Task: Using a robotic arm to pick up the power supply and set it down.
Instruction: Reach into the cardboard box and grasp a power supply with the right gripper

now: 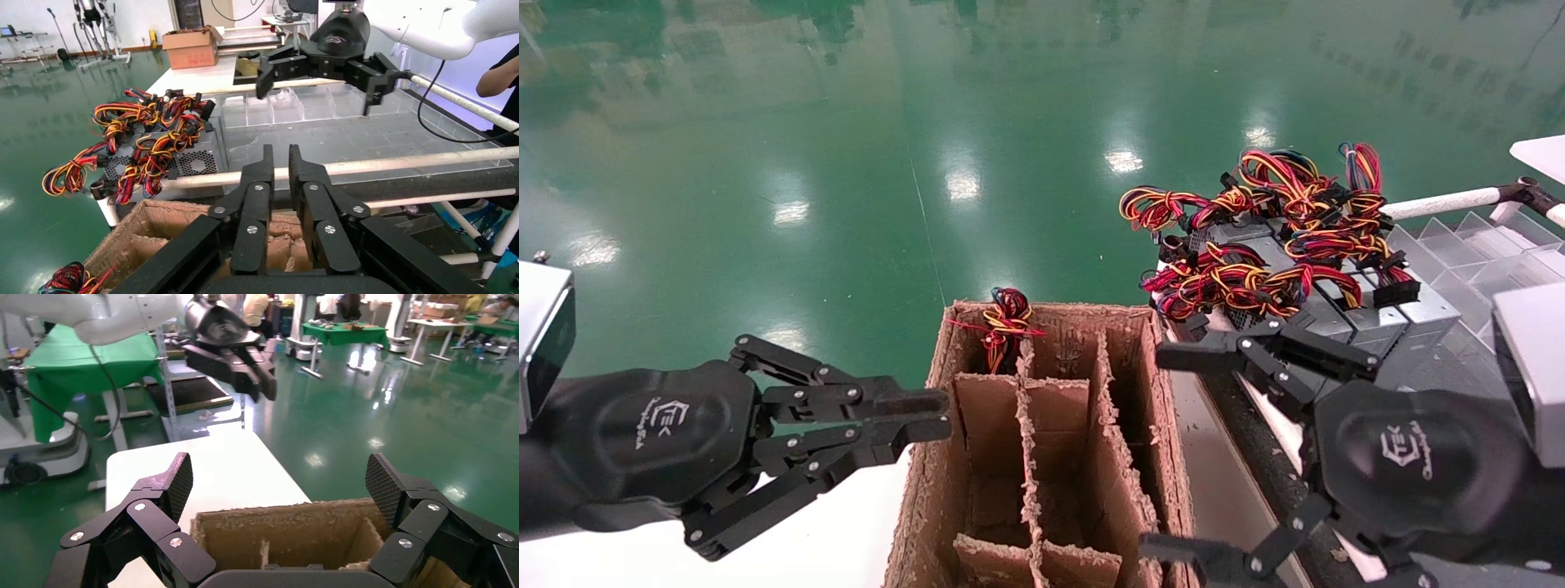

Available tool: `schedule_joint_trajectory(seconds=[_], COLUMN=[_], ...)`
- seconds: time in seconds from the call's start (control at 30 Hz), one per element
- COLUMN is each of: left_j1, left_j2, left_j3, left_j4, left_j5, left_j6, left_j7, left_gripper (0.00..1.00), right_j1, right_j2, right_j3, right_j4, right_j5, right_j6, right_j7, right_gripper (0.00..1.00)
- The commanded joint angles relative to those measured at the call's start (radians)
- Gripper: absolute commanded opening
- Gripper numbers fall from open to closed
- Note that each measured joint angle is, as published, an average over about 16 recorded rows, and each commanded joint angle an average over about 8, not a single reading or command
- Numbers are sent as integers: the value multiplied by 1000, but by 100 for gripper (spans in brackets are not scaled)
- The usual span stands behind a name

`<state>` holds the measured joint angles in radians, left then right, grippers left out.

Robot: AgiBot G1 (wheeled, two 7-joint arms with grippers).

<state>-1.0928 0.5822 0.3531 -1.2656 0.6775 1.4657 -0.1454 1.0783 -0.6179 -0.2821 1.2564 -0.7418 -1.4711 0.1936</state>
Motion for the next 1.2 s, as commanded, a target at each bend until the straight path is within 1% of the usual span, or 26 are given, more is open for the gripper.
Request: schedule_joint_trajectory(seconds=[0.03, 0.2, 0.43, 0.5, 0.6, 0.7, 0.83, 0.9, 0.97, 1.07, 1.2], left_j1=[0, 0, 0, 0, 0, 0, 0, 0, 0, 0, 0], left_j2=[0, 0, 0, 0, 0, 0, 0, 0, 0, 0, 0], left_j3=[0, 0, 0, 0, 0, 0, 0, 0, 0, 0, 0], left_j4=[0, 0, 0, 0, 0, 1, 1, 1, 1, 1, 1], left_j5=[0, 0, 0, 0, 0, 0, 0, 0, 0, 0, 0], left_j6=[0, 0, 0, 0, 0, 0, 0, 0, 0, 0, 0], left_j7=[0, 0, 0, 0, 0, 0, 0, 0, 0, 0, 0], left_gripper=[100, 100, 100, 100, 100, 100, 100, 100, 100, 100, 100], right_j1=[-2, 20, 81, 89, 97, 96, 88, 98, 125, 197, 300], right_j2=[0, -26, -104, -118, -130, -133, -166, -194, -227, -283, -377], right_j3=[2, -18, -83, -96, -109, -108, -120, -141, -174, -238, -321], right_j4=[-7, -41, -61, -61, -59, -52, -33, -28, -34, -68, -152], right_j5=[1, -43, -182, -208, -230, -242, -292, -334, -385, -477, -616], right_j6=[5, 56, 190, 214, 234, 250, 330, 378, 419, 456, 504], right_j7=[-1, 20, 76, 87, 96, 81, 81, 114, 173, 288, 417], right_gripper=[100, 100, 100, 100, 100, 100, 100, 100, 100, 100, 100])
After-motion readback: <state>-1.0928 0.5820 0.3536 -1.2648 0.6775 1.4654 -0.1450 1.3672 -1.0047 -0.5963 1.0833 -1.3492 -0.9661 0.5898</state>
